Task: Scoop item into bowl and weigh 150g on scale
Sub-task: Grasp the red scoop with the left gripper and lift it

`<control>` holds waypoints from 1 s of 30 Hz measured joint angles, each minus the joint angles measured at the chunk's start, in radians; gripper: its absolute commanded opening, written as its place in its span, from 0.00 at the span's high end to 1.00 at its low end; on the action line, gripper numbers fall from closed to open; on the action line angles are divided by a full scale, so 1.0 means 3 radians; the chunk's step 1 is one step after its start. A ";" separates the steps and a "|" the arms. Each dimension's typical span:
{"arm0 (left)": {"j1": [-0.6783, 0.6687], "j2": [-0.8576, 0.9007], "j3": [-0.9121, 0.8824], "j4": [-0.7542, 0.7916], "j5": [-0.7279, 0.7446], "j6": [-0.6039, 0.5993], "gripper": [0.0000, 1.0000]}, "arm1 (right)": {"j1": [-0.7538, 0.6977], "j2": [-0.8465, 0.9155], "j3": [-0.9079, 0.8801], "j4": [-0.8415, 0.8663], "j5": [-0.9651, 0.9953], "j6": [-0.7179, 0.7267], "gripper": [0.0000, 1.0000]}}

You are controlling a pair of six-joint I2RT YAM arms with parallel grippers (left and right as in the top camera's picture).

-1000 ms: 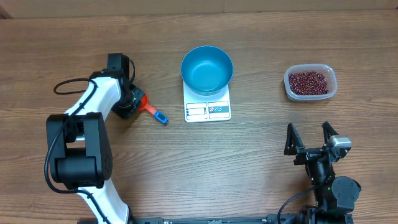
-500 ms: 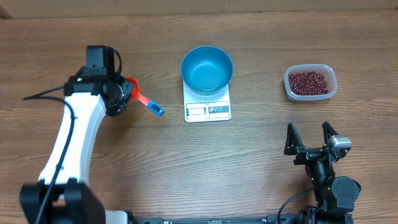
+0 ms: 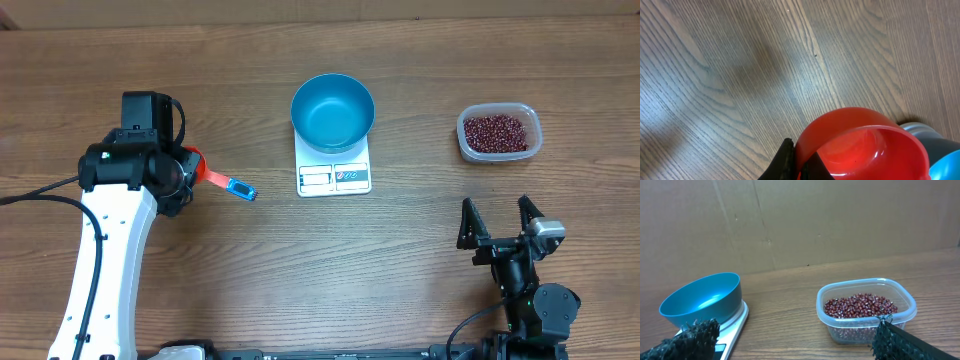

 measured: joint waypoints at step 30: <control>-0.0390 0.0000 0.0000 -0.0642 0.0178 -0.1021 0.96 | 0.0000 0.0000 0.0000 0.0000 0.0000 -0.0001 0.00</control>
